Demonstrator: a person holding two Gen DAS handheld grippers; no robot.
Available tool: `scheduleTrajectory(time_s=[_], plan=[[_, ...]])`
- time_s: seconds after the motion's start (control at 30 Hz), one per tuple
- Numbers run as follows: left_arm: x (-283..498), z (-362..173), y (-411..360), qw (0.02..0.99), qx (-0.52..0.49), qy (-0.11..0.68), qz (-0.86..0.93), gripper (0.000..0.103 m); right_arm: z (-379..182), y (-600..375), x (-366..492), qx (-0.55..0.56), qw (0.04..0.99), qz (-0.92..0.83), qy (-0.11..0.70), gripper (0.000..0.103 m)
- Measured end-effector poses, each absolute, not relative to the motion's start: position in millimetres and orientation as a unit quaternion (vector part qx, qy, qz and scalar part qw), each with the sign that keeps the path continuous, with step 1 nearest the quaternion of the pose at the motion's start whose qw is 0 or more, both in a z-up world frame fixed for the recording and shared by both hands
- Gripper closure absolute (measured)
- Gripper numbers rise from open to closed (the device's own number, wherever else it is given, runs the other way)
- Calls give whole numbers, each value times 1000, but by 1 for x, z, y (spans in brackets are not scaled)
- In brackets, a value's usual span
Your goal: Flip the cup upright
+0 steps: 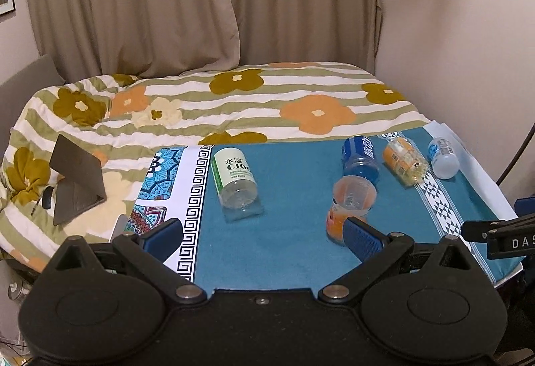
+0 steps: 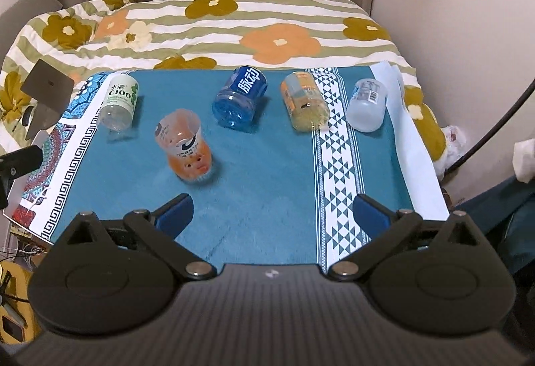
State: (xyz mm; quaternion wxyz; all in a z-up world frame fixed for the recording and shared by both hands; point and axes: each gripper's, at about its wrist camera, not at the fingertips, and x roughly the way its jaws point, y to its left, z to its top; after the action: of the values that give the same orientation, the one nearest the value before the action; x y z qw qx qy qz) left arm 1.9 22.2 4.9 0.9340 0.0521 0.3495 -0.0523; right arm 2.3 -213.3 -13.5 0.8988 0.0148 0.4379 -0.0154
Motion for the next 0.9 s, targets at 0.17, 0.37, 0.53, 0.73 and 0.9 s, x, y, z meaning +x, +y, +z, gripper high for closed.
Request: scheduleTrajectory(time_s=[0.17,0.37,0.53,0.73,0.9], plan=[[-3,6,20,935,56,345,-56,0,-12,-215,-3,20,900,-19,436,0],[-6,7,17,937,58,339,-60,0,-12,-215,-6,26,900,-22,434,0],[-7,8,17,938,58,338,-61,0,-12,-215,-5,26,900,-21,434,0],[-9,9,17,939,60,335,-60,0,-12,-214,-6,27,900,-21,434,0],[-9,10,18,939,60,333,-61,0,-12,-214,-6,27,900,-22,434,0]])
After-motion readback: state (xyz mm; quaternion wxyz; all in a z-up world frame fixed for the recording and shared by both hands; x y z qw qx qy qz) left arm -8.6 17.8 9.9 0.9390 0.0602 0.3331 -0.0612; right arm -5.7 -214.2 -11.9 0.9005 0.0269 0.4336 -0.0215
